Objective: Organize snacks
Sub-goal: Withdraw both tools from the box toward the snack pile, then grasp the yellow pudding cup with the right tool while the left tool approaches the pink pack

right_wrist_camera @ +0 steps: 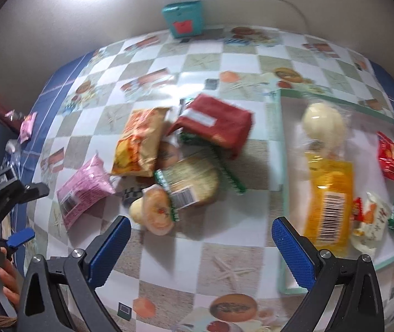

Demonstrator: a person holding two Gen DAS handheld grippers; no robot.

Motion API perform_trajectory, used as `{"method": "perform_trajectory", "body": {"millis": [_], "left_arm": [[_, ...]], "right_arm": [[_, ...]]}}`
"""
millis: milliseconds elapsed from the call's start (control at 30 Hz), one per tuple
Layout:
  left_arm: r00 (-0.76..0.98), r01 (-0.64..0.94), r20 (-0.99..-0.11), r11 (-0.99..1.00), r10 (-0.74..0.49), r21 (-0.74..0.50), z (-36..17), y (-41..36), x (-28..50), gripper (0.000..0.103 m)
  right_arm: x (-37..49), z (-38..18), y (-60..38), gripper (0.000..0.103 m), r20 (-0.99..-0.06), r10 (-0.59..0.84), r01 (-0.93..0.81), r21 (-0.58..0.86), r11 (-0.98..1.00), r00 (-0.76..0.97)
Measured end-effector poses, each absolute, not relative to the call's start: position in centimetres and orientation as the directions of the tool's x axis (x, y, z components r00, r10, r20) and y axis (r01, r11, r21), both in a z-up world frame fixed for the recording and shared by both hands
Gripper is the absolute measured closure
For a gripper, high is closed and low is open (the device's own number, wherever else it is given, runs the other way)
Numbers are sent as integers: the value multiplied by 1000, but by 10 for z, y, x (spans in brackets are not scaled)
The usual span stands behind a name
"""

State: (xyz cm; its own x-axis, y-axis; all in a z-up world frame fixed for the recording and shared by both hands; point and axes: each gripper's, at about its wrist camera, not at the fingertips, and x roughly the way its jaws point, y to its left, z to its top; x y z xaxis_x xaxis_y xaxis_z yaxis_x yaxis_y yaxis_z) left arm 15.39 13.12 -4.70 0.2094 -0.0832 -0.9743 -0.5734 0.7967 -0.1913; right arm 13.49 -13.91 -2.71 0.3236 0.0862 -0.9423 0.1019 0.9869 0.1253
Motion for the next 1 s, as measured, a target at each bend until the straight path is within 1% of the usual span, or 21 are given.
{"method": "perform_trajectory", "body": {"millis": [200, 300, 400, 500, 600, 700, 767, 833, 967, 1000], "left_arm": [[170, -574, -982, 802, -79, -164, -62, 128, 160, 8], [153, -563, -985, 813, -77, -151, -67, 125, 161, 8], [149, -560, -985, 815, -82, -153, -70, 125, 161, 8], [148, -562, -985, 812, -90, -158, -74, 127, 163, 8], [151, -568, -984, 807, -95, -165, -77, 131, 165, 8], [155, -564, -983, 809, -97, -168, -80, 134, 168, 8], [156, -558, -983, 812, -101, -171, -80, 137, 169, 8], [161, -553, -982, 816, -97, -171, -78, 139, 171, 8], [190, -535, -979, 829, -70, -163, -71, 141, 177, 8], [195, -534, -978, 829, -68, -164, -71, 142, 178, 8]], "right_arm": [[140, -41, -119, 0, -945, 91, 62, 116, 991, 314], [142, -43, -108, 2, -940, 104, 30, 120, 992, 324], [144, -46, -97, 17, -938, 110, -15, 112, 994, 328], [144, -47, -88, 22, -936, 112, -43, 104, 994, 333], [145, -47, -82, 31, -931, 120, -66, 104, 992, 344], [145, -48, -75, 32, -929, 112, -86, 87, 992, 351], [146, -51, -71, 37, -932, 104, -97, 74, 992, 346], [148, -55, -70, 45, -936, 95, -98, 65, 993, 339], [149, -62, -68, 46, -940, 83, -101, 52, 994, 330], [149, -62, -68, 50, -940, 79, -101, 48, 994, 332]]}}
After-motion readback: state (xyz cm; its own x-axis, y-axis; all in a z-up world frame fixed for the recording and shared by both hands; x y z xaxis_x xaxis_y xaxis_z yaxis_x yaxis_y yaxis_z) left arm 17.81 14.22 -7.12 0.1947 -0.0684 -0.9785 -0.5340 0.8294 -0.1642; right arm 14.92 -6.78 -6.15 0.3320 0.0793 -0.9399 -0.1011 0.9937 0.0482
